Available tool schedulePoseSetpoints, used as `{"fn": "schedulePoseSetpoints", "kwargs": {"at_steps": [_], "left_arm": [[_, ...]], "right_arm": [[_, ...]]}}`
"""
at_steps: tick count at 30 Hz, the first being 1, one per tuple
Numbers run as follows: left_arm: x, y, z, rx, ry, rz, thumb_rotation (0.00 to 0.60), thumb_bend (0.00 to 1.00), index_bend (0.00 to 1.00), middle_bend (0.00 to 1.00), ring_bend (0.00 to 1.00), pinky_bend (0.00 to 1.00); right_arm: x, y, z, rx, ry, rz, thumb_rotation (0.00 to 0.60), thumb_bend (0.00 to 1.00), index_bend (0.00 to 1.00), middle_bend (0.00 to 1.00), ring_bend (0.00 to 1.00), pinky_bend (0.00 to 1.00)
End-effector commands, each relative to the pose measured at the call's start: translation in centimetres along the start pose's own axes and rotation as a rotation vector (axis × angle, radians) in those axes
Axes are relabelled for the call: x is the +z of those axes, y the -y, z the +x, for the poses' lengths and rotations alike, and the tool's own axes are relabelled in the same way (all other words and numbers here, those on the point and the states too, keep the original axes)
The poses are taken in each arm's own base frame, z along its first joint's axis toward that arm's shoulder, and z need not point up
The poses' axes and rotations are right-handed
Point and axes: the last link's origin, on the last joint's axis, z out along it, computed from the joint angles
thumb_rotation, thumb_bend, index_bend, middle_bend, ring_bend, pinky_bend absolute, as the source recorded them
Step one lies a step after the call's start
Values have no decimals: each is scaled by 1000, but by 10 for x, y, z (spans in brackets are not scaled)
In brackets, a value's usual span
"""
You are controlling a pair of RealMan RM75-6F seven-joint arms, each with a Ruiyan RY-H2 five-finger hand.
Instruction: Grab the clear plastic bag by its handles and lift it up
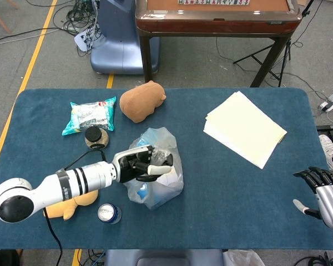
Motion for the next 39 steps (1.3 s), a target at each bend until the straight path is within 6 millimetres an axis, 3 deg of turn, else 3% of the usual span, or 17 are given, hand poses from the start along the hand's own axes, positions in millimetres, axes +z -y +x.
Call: {"fn": "schedulePoseSetpoints", "kwargs": {"at_steps": [1,6,10,17,30,39], "left_arm": [[-1,-10,3,6,-27,-40,600,358,641,830,866,1000],[-17,-13,8,-5,-83,-88,600,451,697,892,926,1000],[-32,-16,4,-7,-98,-121,600,463,699,900,938,1000],[-50,-39,-10,25,-84,-245,600,467,695,904,940,1000],[-45,-62,-17,41,-81,-433,600,469,700,917,951,1000],[-37,-59,-14,73,-81,-490,600,469,706,925,957,1000]], "right_arm": [[0,0,0,2,-1,1,600,158,299,298,172,211],[-1,0,0,3,-2,3,600,157,299,298,172,211],[-2,2,0,5,-4,8,600,157,299,298,172,211],[-3,4,1,7,-9,16,600,158,299,298,172,211],[-4,4,1,12,-10,16,600,158,299,298,172,211],[-3,1,0,11,-4,8,600,157,299,298,172,211]]}}
